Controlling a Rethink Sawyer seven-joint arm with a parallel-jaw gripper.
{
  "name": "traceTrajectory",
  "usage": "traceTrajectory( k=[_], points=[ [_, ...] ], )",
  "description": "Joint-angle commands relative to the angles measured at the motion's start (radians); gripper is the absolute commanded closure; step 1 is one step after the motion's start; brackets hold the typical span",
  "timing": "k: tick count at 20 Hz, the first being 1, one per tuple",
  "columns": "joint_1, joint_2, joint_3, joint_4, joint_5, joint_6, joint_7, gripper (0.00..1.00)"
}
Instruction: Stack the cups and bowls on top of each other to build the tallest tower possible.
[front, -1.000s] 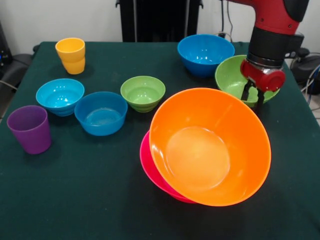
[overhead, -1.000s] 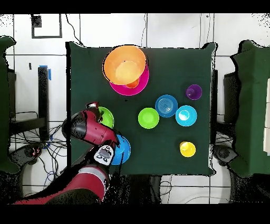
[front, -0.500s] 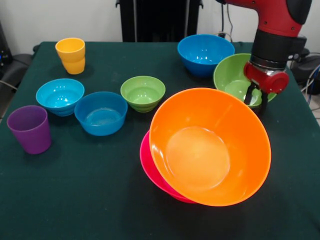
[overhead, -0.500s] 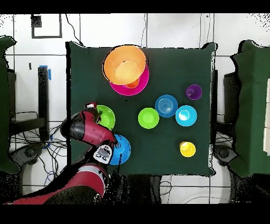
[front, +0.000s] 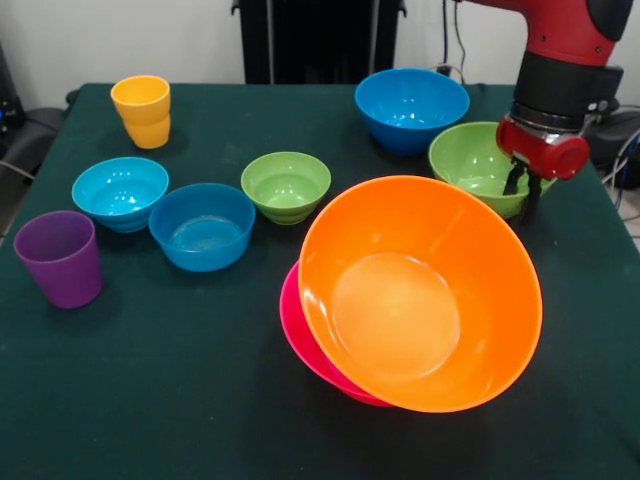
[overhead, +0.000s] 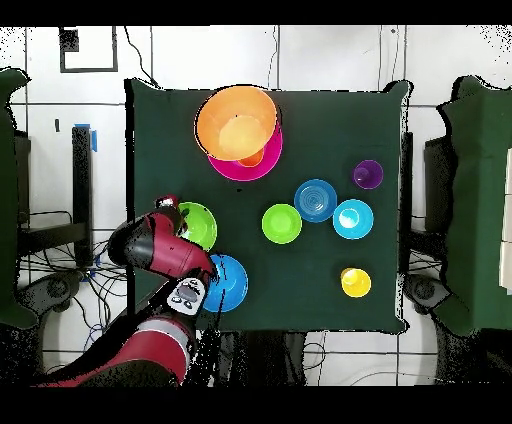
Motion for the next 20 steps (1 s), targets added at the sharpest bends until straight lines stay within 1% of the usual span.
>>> traceTrajectory(
  k=[1, 6, 8, 9, 11, 12, 15, 20],
  points=[
    [0.043, 0.061, 0.071, -0.010, 0.031, 0.098, 0.132, 1.00],
    [0.063, 0.041, 0.032, -0.023, 0.043, 0.165, 0.128, 1.00],
    [0.089, 0.017, -0.017, -0.032, 0.050, 0.241, 0.131, 1.00],
    [0.112, 0.000, -0.062, -0.045, 0.048, 0.307, 0.138, 1.00],
    [0.139, -0.017, -0.124, -0.074, 0.033, 0.398, 0.152, 1.00],
    [0.144, -0.024, -0.138, -0.087, 0.025, 0.427, 0.159, 1.00],
    [0.098, -0.068, -0.128, -0.107, -0.021, 0.508, 0.129, 1.00],
    [0.051, -0.107, -0.147, -0.138, -0.064, 0.601, 0.071, 1.00]
  ],
)
